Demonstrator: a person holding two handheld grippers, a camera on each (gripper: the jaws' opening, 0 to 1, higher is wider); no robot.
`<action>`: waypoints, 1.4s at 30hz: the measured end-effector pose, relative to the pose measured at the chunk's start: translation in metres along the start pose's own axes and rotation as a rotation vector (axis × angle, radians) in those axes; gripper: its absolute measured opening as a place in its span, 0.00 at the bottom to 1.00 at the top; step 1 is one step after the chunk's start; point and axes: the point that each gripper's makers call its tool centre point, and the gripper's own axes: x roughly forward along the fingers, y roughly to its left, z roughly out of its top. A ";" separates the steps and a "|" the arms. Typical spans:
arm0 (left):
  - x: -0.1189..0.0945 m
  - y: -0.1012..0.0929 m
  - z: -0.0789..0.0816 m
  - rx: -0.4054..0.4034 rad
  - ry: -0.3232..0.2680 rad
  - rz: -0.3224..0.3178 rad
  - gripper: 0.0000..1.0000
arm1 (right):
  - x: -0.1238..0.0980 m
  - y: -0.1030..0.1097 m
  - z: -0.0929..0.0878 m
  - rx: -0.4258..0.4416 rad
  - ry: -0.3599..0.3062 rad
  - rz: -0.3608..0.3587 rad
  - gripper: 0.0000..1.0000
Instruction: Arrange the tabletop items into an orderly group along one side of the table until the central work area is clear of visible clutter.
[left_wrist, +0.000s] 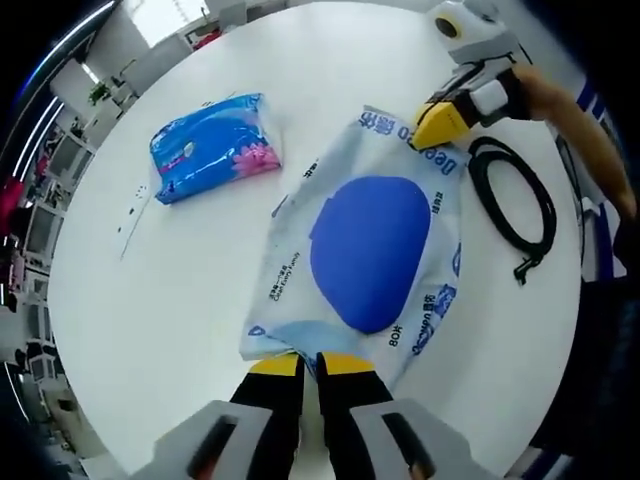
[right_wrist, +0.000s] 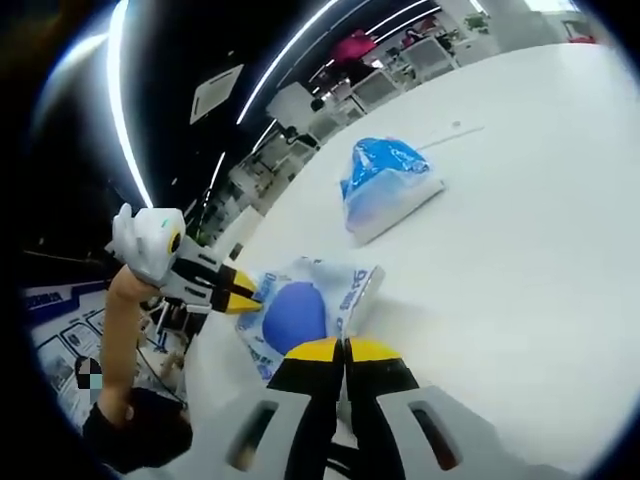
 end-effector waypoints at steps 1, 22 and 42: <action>0.000 0.001 0.000 0.003 0.004 0.003 0.04 | 0.000 0.000 0.000 -0.001 -0.001 0.000 0.00; 0.002 0.008 0.002 0.040 0.024 0.032 0.11 | -0.004 0.001 0.006 -0.132 -0.010 -0.013 0.10; -0.020 0.009 0.000 0.057 -0.023 0.066 0.22 | -0.015 0.004 0.020 -0.274 -0.032 -0.102 0.27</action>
